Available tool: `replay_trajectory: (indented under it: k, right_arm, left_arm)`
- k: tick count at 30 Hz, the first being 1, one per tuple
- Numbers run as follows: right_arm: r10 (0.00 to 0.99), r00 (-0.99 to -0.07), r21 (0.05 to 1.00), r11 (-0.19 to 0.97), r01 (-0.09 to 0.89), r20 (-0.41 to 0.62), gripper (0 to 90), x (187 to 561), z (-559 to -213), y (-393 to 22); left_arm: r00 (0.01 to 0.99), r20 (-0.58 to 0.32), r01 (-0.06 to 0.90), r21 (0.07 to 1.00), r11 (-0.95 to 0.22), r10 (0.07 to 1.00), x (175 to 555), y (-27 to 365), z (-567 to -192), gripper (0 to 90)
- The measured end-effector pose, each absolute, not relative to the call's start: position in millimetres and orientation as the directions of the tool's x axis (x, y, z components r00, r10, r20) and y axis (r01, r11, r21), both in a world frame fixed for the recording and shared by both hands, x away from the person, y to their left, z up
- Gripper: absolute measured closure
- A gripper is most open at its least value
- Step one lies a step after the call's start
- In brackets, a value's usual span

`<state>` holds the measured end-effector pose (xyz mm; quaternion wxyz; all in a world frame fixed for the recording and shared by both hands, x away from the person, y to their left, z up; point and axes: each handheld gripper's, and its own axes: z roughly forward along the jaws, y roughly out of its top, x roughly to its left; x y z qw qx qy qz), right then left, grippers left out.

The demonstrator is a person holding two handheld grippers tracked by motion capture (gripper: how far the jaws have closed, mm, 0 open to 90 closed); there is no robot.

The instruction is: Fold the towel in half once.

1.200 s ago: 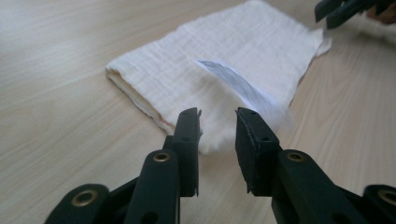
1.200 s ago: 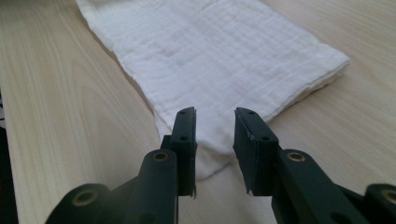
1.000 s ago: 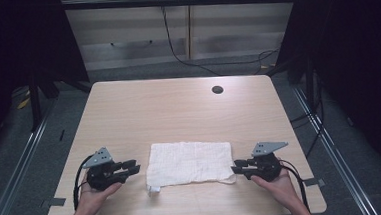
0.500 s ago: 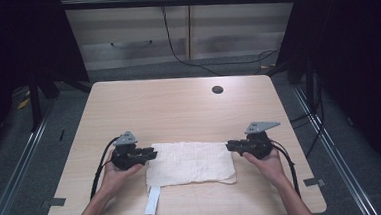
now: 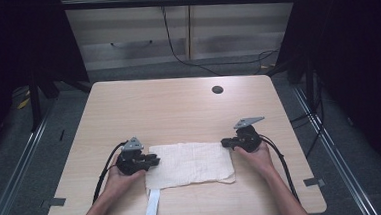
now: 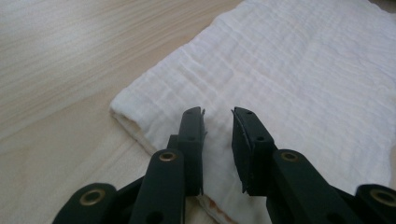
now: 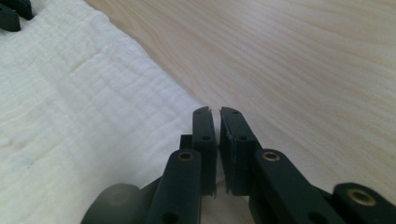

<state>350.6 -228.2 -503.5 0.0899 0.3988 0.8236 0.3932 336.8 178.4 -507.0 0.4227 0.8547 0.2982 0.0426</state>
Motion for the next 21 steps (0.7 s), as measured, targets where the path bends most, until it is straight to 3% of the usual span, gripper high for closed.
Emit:
replay_trajectory:
  k: [8, 12, 15, 21]
  right_arm:
    - [0.748, -0.642, 0.728, 0.344, 0.592, 0.168, 66.0, 356.7, -502.3, -230.2]
    - [0.738, -0.649, 0.723, 0.347, 0.597, 0.182, 64.0, 363.9, -506.9, -227.1]
    - [0.718, -0.668, 0.722, 0.356, 0.593, 0.195, 66.7, 363.3, -508.1, -224.3]
    - [0.696, -0.689, 0.713, 0.38, 0.59, 0.199, 81.4, 358.9, -508.0, -225.5]
  left_arm:
    - [0.813, -0.179, 0.478, 0.749, -0.46, 0.554, 335.5, 181.4, -507.2, 73.9]
    - [0.811, -0.187, 0.482, 0.749, -0.454, 0.554, 335.9, 181.9, -507.5, 73.9]
    - [0.811, -0.197, 0.487, 0.749, -0.449, 0.551, 336.7, 182.7, -507.8, 73.9]
    - [0.812, -0.176, 0.478, 0.749, -0.46, 0.557, 334.9, 181.6, -507.1, 73.8]
